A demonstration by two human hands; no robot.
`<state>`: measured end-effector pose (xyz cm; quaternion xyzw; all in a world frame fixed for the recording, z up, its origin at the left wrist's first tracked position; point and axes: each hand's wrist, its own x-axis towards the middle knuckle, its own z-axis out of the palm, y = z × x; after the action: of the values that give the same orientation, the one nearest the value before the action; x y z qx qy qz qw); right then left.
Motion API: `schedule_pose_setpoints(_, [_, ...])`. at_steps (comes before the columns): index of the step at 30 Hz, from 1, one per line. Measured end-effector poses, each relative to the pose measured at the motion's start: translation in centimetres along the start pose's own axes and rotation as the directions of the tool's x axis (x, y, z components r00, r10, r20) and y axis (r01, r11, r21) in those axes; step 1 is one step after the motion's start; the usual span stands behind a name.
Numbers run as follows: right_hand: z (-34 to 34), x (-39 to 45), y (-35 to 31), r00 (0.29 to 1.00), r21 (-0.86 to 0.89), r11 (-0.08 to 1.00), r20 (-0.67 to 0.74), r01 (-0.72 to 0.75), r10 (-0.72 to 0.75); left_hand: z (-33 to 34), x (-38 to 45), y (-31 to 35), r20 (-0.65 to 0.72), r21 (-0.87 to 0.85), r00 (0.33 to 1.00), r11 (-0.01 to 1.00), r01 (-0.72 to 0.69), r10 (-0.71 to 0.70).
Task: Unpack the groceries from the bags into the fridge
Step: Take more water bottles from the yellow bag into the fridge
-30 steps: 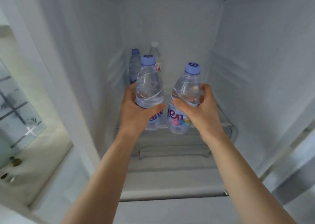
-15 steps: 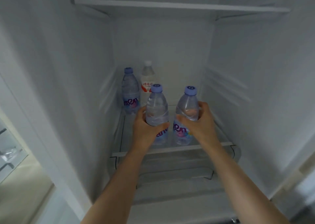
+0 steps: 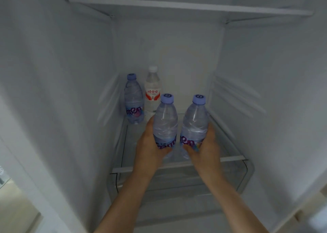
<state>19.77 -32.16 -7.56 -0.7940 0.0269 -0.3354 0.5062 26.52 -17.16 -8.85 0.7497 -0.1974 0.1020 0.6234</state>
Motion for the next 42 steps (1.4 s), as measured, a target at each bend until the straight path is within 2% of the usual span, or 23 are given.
schedule_pose_setpoints(6, [0.7,3.7,2.1,1.000,0.058,0.998,-0.013,-0.007,0.007,2.5,2.8,0.5,-0.040,0.026,0.997,0.998,-0.066,0.067])
schedule_pose_setpoints(10, [1.1,7.3,3.9,1.000,0.070,0.998,-0.016,0.010,-0.008,4.8,5.9,0.3,-0.092,0.113,0.988,0.988,-0.110,0.121])
schedule_pose_setpoints(16, [2.2,11.1,6.5,0.994,-0.015,0.995,-0.034,0.101,-0.102,7.2,9.3,-1.5,-0.175,0.373,0.978,0.927,-0.038,0.110])
schedule_pose_setpoints(19, [2.7,12.3,6.9,0.996,-0.116,0.990,-0.020,0.079,-0.082,8.0,9.9,-1.6,-0.245,0.474,0.966,0.879,0.045,0.082])
schedule_pose_setpoints(25, [3.3,14.6,7.8,0.997,-0.121,0.992,0.066,0.036,-0.028,9.1,11.1,-2.5,-0.343,0.661,0.922,0.744,0.101,0.180])
schedule_pose_setpoints(35, [4.7,15.9,9.0,1.000,-0.104,0.995,0.030,-0.003,0.006,10.4,12.6,-2.7,-0.405,0.700,0.906,0.680,0.219,0.125])
schedule_pose_setpoints(42, [5.1,15.9,9.7,1.000,-0.126,0.992,0.030,-0.001,0.005,10.8,12.2,-2.5,-0.427,0.630,0.900,0.743,0.226,0.089])
